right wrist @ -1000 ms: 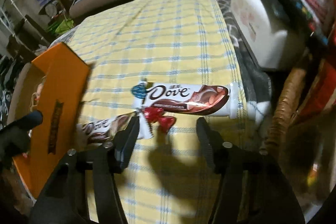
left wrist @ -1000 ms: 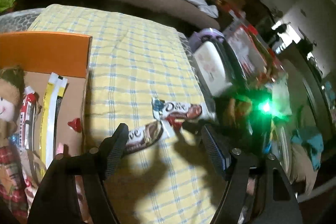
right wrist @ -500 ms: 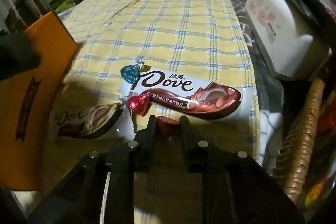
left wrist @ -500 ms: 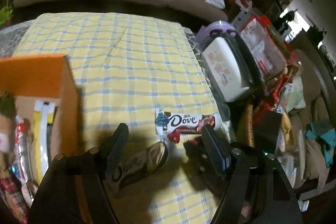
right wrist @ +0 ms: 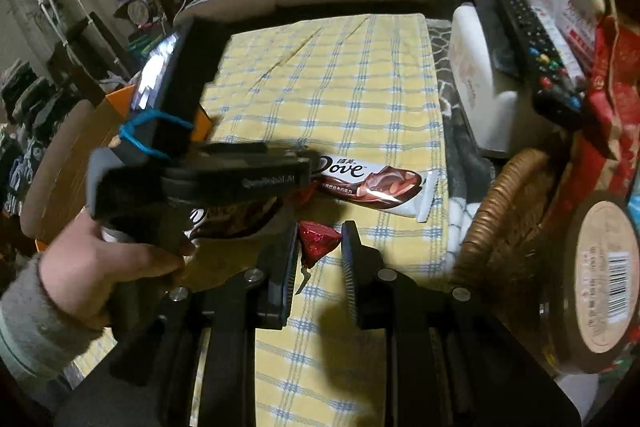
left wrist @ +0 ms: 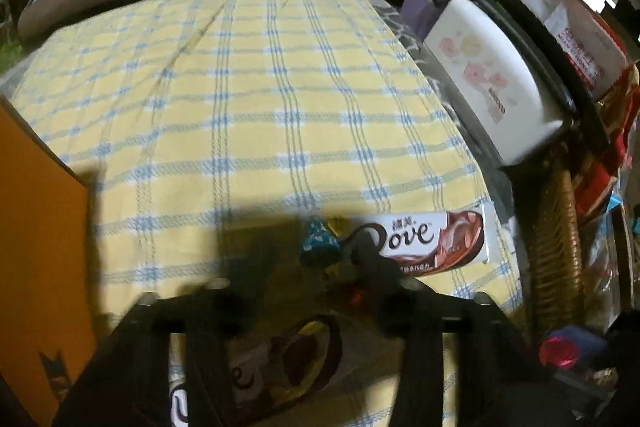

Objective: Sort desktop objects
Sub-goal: 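Grasp another blue candy with the left gripper while the right grasps another red candy, then carry both candies into the orange box and open both grippers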

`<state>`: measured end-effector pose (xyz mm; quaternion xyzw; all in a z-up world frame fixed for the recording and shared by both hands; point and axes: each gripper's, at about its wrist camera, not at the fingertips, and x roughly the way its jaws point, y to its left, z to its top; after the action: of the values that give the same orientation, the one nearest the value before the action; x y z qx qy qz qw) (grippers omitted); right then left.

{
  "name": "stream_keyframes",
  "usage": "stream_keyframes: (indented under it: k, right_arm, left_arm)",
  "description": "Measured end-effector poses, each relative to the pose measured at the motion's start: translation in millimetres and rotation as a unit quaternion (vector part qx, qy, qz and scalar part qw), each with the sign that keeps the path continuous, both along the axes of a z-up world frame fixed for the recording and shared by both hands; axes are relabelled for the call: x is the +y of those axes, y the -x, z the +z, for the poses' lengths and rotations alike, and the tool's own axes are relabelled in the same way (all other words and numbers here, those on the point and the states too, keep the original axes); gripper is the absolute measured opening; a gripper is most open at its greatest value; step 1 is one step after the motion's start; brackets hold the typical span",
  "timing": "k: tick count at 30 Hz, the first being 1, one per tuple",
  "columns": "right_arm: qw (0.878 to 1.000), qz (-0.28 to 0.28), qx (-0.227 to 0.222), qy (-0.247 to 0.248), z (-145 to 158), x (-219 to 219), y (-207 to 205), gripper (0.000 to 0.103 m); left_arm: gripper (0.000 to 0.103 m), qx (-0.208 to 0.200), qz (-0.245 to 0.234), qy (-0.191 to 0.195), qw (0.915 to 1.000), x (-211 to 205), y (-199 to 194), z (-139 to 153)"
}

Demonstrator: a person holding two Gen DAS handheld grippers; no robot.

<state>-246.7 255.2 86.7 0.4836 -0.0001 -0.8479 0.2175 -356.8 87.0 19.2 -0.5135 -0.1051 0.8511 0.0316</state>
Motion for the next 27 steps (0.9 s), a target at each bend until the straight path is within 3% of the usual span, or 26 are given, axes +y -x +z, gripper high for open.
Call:
stream_keyframes:
  k: [4, 6, 10, 16, 20, 23, 27]
  right_arm:
    - [1.000, 0.001, 0.000, 0.002, 1, 0, 1, 0.020]
    - [1.000, 0.002, 0.000, 0.003, 0, -2, 2, 0.020]
    - [1.000, 0.001, -0.005, 0.022, 4, 1, 1, 0.020]
    - [0.997, -0.002, -0.011, 0.073, 25, 2, -5, 0.020]
    - [0.997, 0.000, -0.004, 0.080, 44, -2, -13, 0.020]
    - [0.996, 0.018, -0.003, 0.085, 56, -19, -17, 0.020]
    - [0.994, 0.058, 0.006, 0.093, 69, -70, -23, 0.020]
  left_arm:
    - [0.036, 0.012, -0.014, -0.002, 0.9998, 1, -1, 1]
    - [0.021, 0.013, -0.019, -0.012, 0.9997, 0, -2, 3]
    - [0.021, 0.021, -0.011, -0.050, 0.9985, -12, -13, 20]
    - [0.021, 0.041, -0.011, -0.060, 0.9973, -34, -32, 54]
    - [0.021, 0.049, -0.005, -0.095, 0.9942, -54, -51, 77]
    - [0.021, 0.066, -0.008, -0.104, 0.9923, -72, -76, 100]
    - [0.021, 0.071, 0.015, -0.103, 0.9920, -131, -119, 119]
